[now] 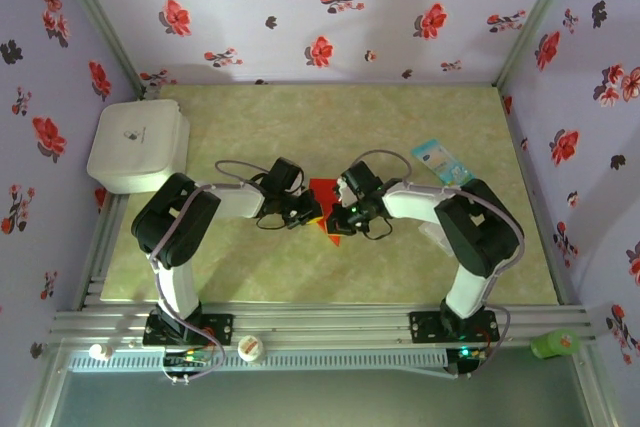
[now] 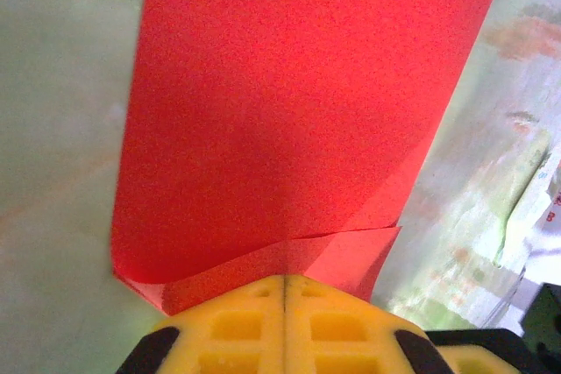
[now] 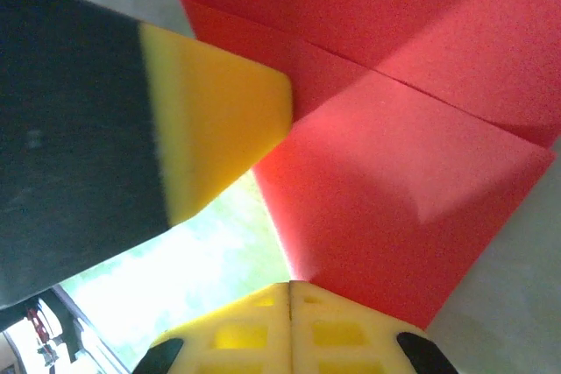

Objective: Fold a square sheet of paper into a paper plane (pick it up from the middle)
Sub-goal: Third fold the triangle at the center of the table.

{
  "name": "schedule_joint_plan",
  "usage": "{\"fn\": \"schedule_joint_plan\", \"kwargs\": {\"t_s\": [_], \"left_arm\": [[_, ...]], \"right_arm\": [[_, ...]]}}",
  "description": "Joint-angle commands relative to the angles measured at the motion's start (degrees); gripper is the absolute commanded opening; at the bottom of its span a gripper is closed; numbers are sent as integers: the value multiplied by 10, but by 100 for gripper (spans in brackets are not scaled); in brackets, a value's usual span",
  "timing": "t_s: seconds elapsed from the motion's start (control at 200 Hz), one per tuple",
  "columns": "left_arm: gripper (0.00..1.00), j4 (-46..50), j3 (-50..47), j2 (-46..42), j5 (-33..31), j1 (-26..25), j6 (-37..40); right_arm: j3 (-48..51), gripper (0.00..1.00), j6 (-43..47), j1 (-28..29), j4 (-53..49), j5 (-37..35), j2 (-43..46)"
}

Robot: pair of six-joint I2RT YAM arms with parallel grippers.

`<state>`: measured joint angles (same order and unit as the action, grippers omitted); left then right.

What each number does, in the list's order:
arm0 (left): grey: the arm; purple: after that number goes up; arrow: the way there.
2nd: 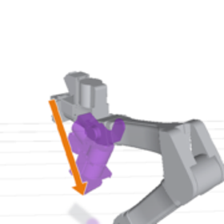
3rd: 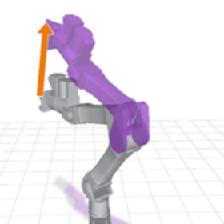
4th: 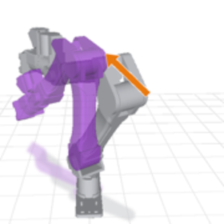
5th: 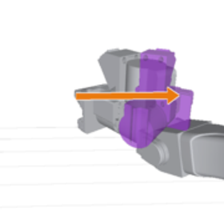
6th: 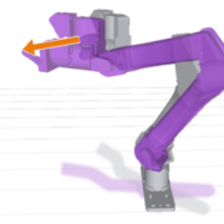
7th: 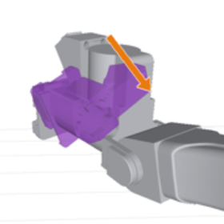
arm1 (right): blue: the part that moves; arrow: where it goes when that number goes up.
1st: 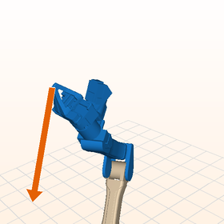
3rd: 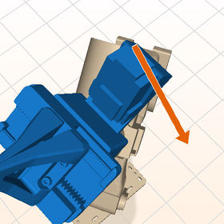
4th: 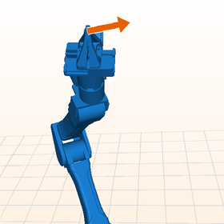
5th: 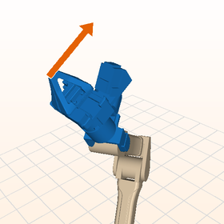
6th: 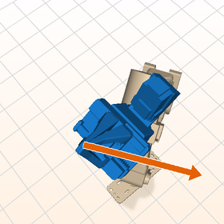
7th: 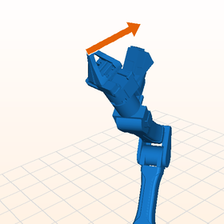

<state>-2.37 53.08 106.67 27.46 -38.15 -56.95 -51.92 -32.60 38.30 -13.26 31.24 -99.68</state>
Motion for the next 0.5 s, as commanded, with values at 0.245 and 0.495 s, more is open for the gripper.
{"fn": "schedule_joint_plan", "kwargs": {"t_s": [0.245, 0.495], "left_arm": [[0, 39, -8, 25, -30, -2, 13], [0, 42, -7, 24, -28, -1, 17]], "right_arm": [[-11, 6, -2, 29, 1, 12, 2], [8, 6, -7, 23, 16, -15, -9]]}}
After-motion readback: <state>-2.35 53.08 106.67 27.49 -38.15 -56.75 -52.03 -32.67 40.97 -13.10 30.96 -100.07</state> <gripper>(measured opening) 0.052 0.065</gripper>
